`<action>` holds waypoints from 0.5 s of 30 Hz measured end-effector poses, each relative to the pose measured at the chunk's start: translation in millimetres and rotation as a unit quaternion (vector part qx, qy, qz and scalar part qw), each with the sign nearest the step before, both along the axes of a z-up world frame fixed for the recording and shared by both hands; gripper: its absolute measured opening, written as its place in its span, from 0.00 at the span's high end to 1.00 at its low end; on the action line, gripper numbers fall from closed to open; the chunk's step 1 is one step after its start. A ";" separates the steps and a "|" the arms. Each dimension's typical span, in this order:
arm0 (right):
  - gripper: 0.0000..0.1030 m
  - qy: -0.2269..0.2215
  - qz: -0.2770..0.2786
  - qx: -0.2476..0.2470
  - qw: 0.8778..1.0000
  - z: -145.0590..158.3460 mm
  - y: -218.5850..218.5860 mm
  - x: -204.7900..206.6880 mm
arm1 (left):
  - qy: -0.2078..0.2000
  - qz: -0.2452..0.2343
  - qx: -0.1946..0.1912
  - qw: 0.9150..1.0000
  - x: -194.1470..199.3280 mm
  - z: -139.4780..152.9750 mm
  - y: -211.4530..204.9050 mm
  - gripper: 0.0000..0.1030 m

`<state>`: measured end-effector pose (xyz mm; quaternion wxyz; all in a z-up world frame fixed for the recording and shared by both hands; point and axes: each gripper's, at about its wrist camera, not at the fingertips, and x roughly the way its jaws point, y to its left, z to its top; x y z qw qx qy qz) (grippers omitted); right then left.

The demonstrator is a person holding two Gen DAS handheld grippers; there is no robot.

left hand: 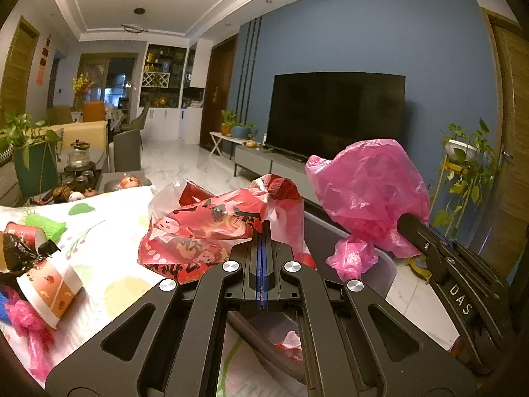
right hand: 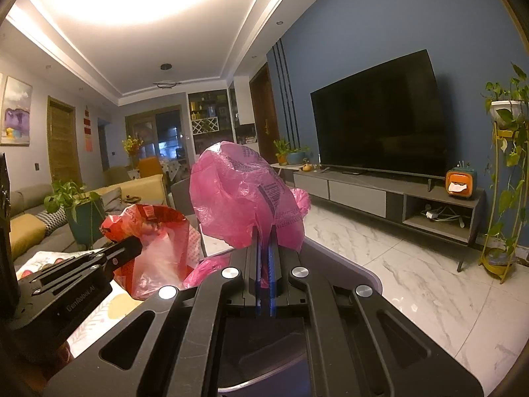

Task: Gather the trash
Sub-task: 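Carry the wrapper and pink bag over the grey bin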

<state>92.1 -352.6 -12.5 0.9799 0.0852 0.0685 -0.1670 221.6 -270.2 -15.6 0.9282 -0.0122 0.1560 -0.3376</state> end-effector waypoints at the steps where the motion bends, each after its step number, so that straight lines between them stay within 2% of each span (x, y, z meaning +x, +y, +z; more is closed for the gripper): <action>1: 0.96 0.000 -0.001 0.000 1.000 -0.2 -1.8 0.3 | 0.001 -0.001 0.001 1.000 2.3 -0.8 -0.9 1.00; 15: 0.96 0.003 -0.003 0.003 1.000 0.5 1.3 3.9 | 0.011 -0.012 0.005 1.000 10.1 -6.1 -8.7 1.00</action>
